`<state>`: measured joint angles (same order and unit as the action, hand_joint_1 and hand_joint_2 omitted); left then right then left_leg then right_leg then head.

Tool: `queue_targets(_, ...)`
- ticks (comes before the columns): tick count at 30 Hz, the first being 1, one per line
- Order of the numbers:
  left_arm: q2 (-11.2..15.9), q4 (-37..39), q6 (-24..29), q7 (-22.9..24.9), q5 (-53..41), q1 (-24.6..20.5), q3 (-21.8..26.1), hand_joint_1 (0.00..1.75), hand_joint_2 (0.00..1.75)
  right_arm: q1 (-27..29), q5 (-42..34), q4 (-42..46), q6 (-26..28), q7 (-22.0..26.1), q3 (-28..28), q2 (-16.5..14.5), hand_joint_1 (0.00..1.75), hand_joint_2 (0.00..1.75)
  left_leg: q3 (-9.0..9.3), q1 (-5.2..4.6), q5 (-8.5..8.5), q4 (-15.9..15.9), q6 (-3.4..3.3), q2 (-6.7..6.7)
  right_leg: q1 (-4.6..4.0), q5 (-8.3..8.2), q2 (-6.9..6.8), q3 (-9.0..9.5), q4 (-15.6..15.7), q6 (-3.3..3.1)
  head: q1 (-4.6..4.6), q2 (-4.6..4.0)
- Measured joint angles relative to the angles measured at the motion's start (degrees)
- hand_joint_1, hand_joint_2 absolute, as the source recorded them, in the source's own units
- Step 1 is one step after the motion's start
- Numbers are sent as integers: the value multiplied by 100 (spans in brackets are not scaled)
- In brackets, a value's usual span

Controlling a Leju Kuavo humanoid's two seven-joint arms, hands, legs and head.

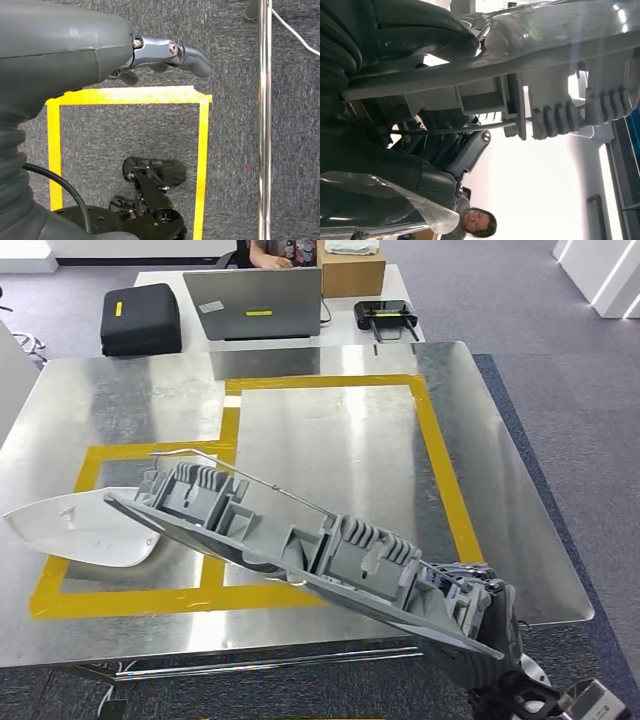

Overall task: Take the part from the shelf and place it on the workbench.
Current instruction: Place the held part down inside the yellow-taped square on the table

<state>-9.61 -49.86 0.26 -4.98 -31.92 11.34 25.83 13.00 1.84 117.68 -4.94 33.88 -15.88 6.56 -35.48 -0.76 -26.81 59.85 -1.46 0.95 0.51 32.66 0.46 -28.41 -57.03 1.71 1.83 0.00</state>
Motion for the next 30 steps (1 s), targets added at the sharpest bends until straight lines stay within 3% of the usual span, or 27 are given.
queue_targets(30, -4, 0, -20, 3, 36, 3, 2, 0, 175, -13, 35, -1, 30, -36, -3, 0, 175, 175, 10, 0, -6, -12, 2, 0, -3, 11, -2, 27, 0, 3, -1, 0)
